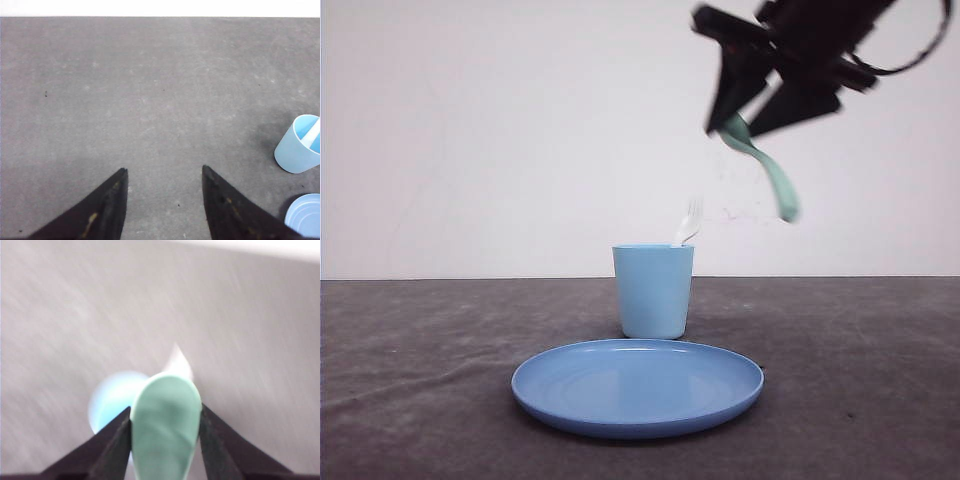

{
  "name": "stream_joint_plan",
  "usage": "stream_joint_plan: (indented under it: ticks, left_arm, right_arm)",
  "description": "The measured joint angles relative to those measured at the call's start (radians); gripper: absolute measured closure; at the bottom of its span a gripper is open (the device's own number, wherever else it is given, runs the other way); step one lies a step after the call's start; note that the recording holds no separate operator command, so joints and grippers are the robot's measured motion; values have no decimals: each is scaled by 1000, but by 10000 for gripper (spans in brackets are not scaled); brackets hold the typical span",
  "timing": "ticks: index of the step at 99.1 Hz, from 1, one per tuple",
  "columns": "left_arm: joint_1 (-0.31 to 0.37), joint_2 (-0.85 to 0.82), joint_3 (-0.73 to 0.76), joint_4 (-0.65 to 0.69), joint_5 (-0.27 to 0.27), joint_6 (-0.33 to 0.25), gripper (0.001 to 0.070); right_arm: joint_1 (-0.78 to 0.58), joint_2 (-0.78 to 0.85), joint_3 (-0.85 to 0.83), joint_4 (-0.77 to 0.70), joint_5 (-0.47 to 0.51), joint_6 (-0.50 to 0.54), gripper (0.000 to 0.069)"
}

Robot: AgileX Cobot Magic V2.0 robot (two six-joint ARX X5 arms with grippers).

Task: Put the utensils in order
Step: 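Lift the spoon with the right gripper and carry it over the cup, then lower the spoon into the cup beside the fork and open the right gripper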

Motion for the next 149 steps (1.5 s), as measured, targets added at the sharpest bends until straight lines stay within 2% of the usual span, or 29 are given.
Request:
stream_joint_plan:
  ticks: [12,31,47,76,111,149]
  left_arm:
    - [0,0,0,0,0,0,433]
    - [0,0,0,-5,0,0,433]
    - [0,0,0,-5,0,0,433]
    - [0,0,0,-5,1,0,433]
    - [0,0,0,-5,2,0,433]
    - [0,0,0,-6,2,0,433]
  right_arm:
    - [40,12,0,147,-4,-52,469]
    - [71,52,0,344,-69,-142,469]
    - [76,108,0,439,-72,-205,469]
    - [76,235,0,603,-71,-256,469]
    - [76,394,52,618,-71,-321,469]
    - [76,464,77,481,-71,-346,470]
